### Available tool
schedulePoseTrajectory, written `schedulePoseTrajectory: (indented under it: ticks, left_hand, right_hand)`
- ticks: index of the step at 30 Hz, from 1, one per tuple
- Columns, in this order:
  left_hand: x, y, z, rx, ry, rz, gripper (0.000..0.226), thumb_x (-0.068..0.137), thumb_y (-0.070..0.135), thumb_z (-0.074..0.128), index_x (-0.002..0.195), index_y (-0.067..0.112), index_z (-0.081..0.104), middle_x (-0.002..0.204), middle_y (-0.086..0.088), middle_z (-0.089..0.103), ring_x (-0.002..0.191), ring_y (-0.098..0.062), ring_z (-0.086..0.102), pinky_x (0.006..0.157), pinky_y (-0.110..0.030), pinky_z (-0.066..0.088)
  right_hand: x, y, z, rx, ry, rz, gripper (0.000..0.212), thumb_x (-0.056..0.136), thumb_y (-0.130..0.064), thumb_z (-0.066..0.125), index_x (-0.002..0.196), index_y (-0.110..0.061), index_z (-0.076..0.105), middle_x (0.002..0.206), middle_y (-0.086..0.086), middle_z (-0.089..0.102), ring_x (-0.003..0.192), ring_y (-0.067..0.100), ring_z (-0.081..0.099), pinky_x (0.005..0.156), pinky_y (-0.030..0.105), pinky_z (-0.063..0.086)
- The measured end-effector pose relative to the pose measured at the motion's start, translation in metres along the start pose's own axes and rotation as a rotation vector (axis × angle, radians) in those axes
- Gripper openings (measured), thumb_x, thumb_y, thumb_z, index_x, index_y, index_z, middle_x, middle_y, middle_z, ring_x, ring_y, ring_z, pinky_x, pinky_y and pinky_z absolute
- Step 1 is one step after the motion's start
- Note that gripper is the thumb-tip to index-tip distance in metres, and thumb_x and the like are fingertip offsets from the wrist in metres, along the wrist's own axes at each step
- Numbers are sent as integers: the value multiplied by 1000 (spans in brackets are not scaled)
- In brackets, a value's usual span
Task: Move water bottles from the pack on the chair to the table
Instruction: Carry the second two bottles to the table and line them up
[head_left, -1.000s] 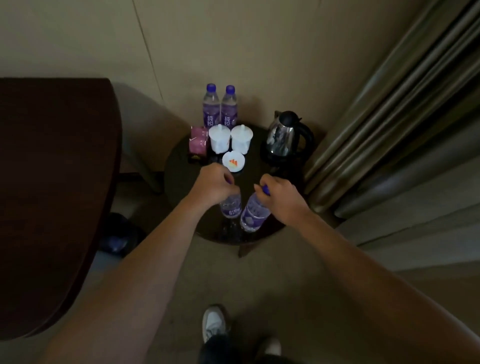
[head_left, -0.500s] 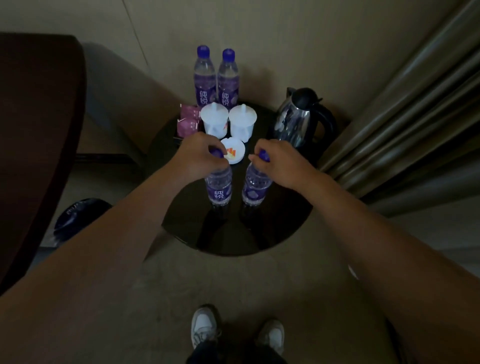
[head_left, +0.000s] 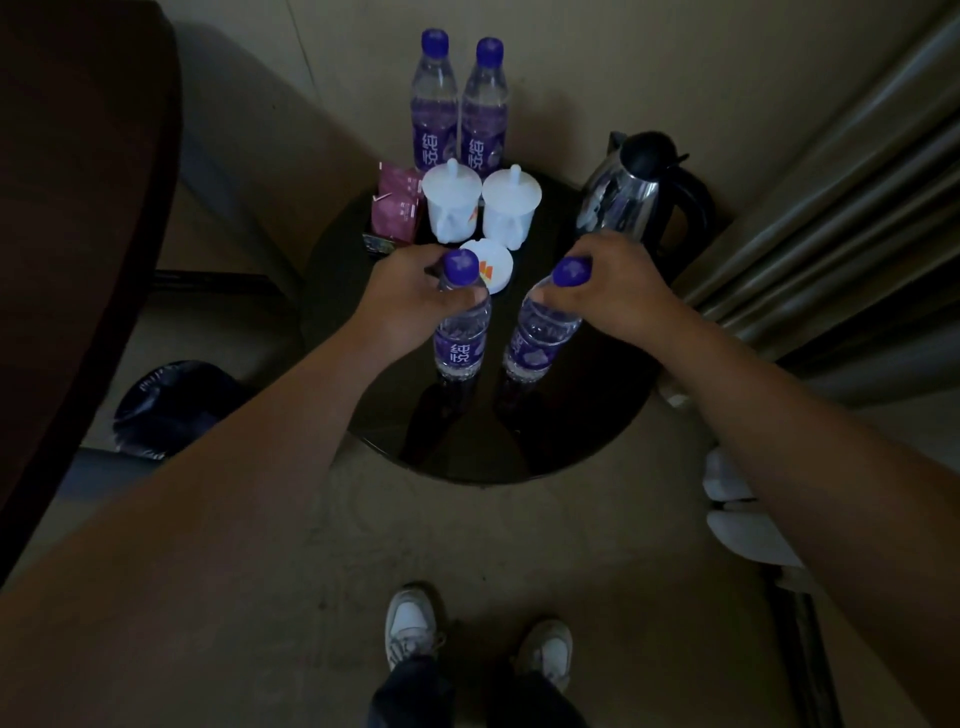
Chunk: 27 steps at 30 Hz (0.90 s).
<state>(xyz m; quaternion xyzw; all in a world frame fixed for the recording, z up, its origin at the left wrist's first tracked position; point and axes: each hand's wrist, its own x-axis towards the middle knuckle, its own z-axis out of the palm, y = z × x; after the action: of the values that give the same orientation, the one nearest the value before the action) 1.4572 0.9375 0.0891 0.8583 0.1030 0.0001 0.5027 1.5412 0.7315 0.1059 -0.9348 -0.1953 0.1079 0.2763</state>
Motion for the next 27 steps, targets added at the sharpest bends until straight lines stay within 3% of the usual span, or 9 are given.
schedulePoseTrajectory:
  ticks: [3, 7, 11, 14, 17, 20, 22, 25, 27]
  left_hand:
    - [1, -4, -1, -25, -5, -1, 36, 78, 27, 78, 111, 19, 66, 100, 4, 70, 88, -8, 63, 80, -33, 54]
    - [2, -7, -1, -72, -11, -1, 34, 77, 27, 78, 109, 24, 67, 98, 10, 70, 87, -3, 64, 76, -25, 53]
    - [2, -10, 6, -104, -4, -4, 33, 77, 27, 78, 106, 29, 62, 96, 18, 66, 85, 14, 59, 71, -15, 47]
    - [2, -16, 14, -156, -64, -58, 51, 70, 27, 83, 112, 29, 56, 105, 13, 64, 95, 2, 60, 80, -22, 48]
    - [3, -21, 20, -169, -79, -50, 58, 69, 25, 83, 120, 24, 55, 110, 9, 65, 98, 1, 60, 78, -18, 45]
    - [8, -23, 21, -170, -78, -37, 55, 68, 25, 84, 116, 26, 59, 108, 10, 68, 98, 2, 62, 78, -19, 46]
    - [12, -22, 18, -152, -87, -31, 51, 66, 25, 85, 111, 31, 60, 103, 13, 69, 95, 6, 62, 78, -20, 46]
    - [20, -17, 10, -152, -117, -17, 45, 66, 25, 84, 105, 33, 62, 100, 14, 70, 94, 6, 62, 79, -22, 49]
    - [28, -10, 1, -154, -147, 15, 39, 67, 25, 84, 100, 31, 64, 96, 13, 71, 91, 4, 65, 76, -19, 51]
  right_hand:
    - [0, 0, -6, 11, -67, -39, 43, 71, -31, 81, 107, -14, 64, 111, 8, 58, 100, 18, 55, 81, 27, 42]
    - [-3, 1, -13, 168, -123, -32, 54, 72, -10, 80, 121, -17, 59, 114, 1, 62, 109, 14, 57, 96, 37, 48]
    - [-10, 8, -4, 398, -69, 119, 62, 67, -7, 82, 121, -22, 56, 117, 1, 63, 107, 12, 59, 93, 34, 51]
    - [-16, 13, 8, 291, 6, 182, 56, 65, -32, 84, 115, -20, 60, 112, -3, 65, 99, 9, 60, 81, 24, 47]
    - [-19, 9, 19, 303, 3, 201, 56, 61, -46, 83, 108, -22, 63, 102, -7, 66, 89, 4, 61, 71, 19, 46]
    - [-22, 4, 33, 334, -34, 191, 68, 60, -40, 86, 118, -20, 56, 112, -5, 65, 100, 9, 59, 82, 23, 46]
    - [-21, 3, 39, 359, 7, 205, 69, 62, -30, 87, 121, -17, 53, 112, -5, 63, 102, 10, 57, 81, 22, 43]
    - [-14, 3, 37, 394, 2, 224, 56, 59, -18, 87, 109, -19, 60, 103, -4, 66, 96, 11, 61, 73, 20, 45]
    - [-12, 6, 31, 404, -7, 262, 53, 56, -17, 88, 103, -21, 63, 100, -4, 68, 94, 11, 63, 76, 25, 50]
